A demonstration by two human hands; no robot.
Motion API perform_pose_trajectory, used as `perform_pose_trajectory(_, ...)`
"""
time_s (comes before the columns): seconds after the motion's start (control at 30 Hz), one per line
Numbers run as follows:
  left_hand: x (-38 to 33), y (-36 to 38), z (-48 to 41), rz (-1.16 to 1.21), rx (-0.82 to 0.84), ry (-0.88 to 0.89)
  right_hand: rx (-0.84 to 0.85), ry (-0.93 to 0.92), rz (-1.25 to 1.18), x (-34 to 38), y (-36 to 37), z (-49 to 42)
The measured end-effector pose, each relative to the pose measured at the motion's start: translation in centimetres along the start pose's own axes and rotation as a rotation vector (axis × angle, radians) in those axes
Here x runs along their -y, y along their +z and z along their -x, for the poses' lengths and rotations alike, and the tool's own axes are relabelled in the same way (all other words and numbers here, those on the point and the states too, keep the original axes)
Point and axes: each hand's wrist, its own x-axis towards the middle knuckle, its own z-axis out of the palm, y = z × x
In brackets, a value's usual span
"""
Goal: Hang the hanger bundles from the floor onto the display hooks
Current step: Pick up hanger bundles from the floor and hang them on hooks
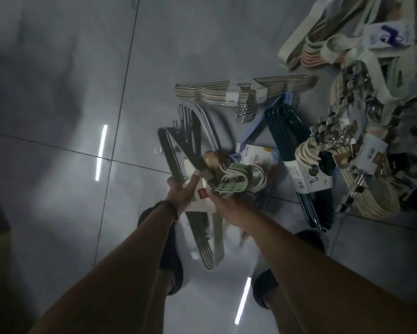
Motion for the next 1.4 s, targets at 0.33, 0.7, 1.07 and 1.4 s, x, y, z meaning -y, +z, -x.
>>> perform_pose_trajectory(0.33,0.5,-1.3,-1.4,0.227,0.155,0.142,-0.043,-0.04,-0.707,-1.1,2.3,-4.0)
perform_pose_trajectory(0.7,-1.2,-1.4,8.7,0.339,0.305,0.2,0.164,-0.048,-1.004,-1.7,-1.7,6.4)
perform_pose_trajectory(1.07,-14.3,-4.1,34.3,0.345,0.1,0.458,-0.225,-0.028,0.091,12.3,-16.2,37.1)
perform_pose_trajectory(1.4,-34.6,1.5,72.3,0.141,0.334,0.894,-1.017,-0.503,0.161,22.3,-32.2,71.5)
